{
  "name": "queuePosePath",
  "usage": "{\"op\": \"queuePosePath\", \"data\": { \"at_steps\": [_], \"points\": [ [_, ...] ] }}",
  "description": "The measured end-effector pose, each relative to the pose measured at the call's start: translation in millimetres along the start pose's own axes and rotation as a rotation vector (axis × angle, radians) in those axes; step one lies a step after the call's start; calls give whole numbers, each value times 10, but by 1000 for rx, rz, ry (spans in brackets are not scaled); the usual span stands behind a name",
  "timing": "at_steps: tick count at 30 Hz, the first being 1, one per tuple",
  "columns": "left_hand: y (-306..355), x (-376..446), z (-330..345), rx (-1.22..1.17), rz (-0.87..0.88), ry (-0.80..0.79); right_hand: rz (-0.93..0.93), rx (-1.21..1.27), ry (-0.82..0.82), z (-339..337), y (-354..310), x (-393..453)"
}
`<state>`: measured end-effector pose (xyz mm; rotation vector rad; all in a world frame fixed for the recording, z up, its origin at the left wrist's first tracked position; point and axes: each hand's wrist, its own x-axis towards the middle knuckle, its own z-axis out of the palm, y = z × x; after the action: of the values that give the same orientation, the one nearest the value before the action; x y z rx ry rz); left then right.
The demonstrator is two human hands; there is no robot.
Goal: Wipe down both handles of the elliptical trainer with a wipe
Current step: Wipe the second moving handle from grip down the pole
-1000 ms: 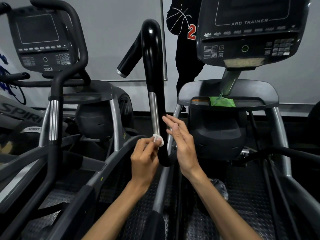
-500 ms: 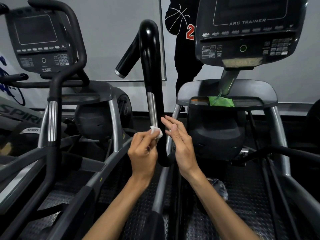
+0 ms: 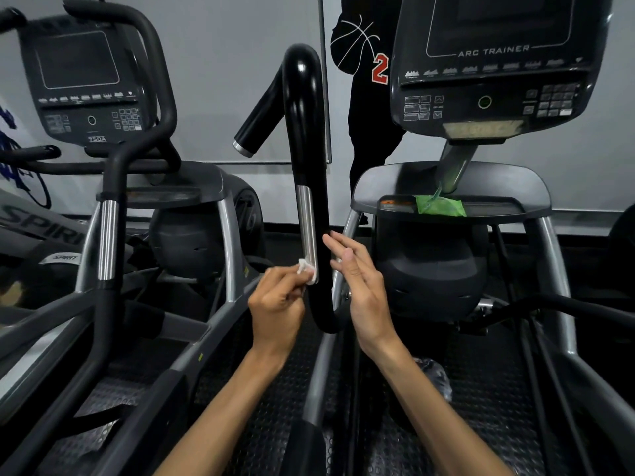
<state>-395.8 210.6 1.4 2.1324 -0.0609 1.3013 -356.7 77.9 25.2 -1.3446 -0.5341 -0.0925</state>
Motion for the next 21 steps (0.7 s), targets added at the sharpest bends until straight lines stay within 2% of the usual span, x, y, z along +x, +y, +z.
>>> {"op": "queuePosePath", "data": {
  "at_steps": [3, 8, 13, 18, 21],
  "points": [
    [120, 131, 55, -24, -30, 60, -2, 4, 3, 13, 1, -11],
    [66, -23, 1, -14, -34, -9, 5, 4, -5, -3, -6, -8],
    [201, 190, 62, -34, -59, 81, 8, 5, 2, 14, -6, -18],
    [135, 25, 8, -38, -30, 25, 9, 14, -7, -6, -16, -8],
    [241, 319, -7, -49, -56, 67, 6, 11, -6, 8, 1, -10]
  ]
}}
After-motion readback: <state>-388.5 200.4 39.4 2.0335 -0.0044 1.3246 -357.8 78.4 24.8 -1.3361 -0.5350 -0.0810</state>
